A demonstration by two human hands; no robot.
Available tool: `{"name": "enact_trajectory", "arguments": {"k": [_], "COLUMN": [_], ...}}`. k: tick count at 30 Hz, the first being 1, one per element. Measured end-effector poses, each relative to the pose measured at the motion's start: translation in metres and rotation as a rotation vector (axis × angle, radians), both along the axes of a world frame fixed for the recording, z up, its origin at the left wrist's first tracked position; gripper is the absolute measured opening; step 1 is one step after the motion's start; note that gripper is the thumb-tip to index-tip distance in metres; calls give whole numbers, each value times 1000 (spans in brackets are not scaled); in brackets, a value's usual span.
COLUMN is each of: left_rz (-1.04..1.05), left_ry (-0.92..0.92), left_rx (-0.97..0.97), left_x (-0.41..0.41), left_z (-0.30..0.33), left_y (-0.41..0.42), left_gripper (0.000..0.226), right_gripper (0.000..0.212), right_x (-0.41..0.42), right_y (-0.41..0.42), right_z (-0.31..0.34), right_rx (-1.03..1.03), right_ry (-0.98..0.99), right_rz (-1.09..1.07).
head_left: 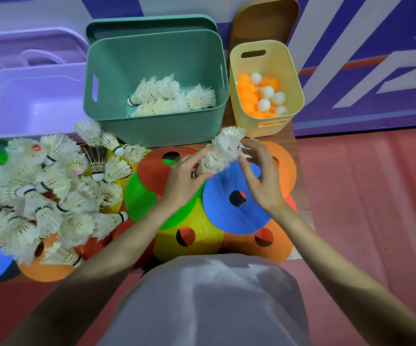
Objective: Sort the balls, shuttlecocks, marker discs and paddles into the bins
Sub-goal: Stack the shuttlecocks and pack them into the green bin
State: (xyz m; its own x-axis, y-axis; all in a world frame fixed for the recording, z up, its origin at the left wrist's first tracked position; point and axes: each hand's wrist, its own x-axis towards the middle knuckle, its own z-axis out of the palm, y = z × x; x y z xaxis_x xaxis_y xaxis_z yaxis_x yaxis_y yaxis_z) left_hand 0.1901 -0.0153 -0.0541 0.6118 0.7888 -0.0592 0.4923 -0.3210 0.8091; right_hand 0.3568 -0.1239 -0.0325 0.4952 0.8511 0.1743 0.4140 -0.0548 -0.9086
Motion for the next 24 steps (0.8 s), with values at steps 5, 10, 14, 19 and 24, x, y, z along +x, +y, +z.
{"name": "enact_trajectory", "arguments": {"k": [5,10,14,19,24], "left_rz": [19,26,24,22,20], "left_ry": [0,-2,-8,-10,-14], "left_rx": [-14,6,-2,-7,-14], "left_x": [-3,-2,-2,-3,-5], "left_z": [-1,5,8,7,5], "left_y": [2,4,5,6,9], "left_gripper": [70,67,65,67,69], "right_gripper": [32,47,21,15,9], "right_x": [40,58,67,67,58], "right_y": [17,46,58,48,24], "right_z": [-32,-46,-54,-46,-25], "right_rx": [-346,-539,-671,-598,-501], "right_ry": [-51,-110,-262,-268,-192], "right_rz": [-199,-242,-221,-334,-360]}}
